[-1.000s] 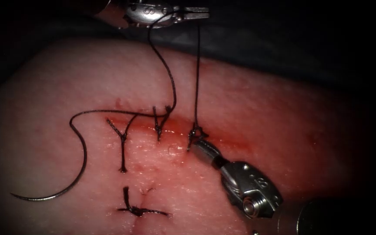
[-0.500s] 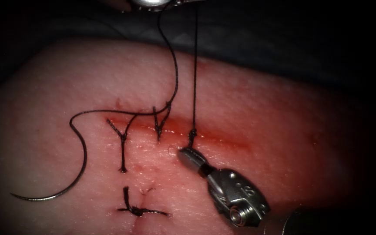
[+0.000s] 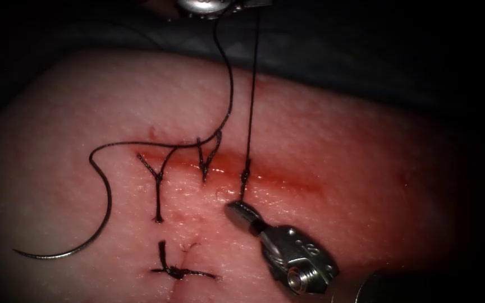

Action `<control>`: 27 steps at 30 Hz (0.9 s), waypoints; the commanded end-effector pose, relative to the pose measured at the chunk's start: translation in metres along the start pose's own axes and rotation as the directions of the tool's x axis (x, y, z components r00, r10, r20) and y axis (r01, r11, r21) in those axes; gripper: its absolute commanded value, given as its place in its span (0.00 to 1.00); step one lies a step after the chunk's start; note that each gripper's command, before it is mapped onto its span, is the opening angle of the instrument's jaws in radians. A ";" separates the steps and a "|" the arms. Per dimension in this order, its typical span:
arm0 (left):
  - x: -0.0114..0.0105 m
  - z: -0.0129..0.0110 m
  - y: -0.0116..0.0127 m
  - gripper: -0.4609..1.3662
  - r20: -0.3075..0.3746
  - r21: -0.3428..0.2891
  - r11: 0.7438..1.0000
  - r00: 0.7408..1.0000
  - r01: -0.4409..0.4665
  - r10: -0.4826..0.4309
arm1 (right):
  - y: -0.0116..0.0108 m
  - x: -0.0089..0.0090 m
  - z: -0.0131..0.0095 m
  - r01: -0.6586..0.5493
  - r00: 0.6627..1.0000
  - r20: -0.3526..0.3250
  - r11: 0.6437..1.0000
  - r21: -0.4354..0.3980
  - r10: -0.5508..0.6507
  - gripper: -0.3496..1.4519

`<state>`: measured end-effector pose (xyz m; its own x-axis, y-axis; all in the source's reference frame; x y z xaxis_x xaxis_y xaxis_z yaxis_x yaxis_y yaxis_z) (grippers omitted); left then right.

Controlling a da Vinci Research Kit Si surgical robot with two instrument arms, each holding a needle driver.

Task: Wound Closure
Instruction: Pull down with right jaws and upward using left needle driver to create knot

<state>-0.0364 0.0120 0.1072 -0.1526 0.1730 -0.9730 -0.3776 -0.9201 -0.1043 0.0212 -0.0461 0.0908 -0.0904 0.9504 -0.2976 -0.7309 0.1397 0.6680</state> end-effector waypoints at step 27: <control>0.0001 -0.0006 -0.0001 0.06 -0.001 -0.009 1.000 1.000 0.002 -0.002 | -0.0008 0.0003 -0.0006 0.000 1.000 -0.005 1.000 0.006 0.000 0.00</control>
<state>-0.0359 0.0118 0.1070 -0.1505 0.1749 -0.9730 -0.3760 -0.9204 -0.1073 0.0213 -0.0460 0.0896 -0.0903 0.9487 -0.3031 -0.7253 0.1459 0.6728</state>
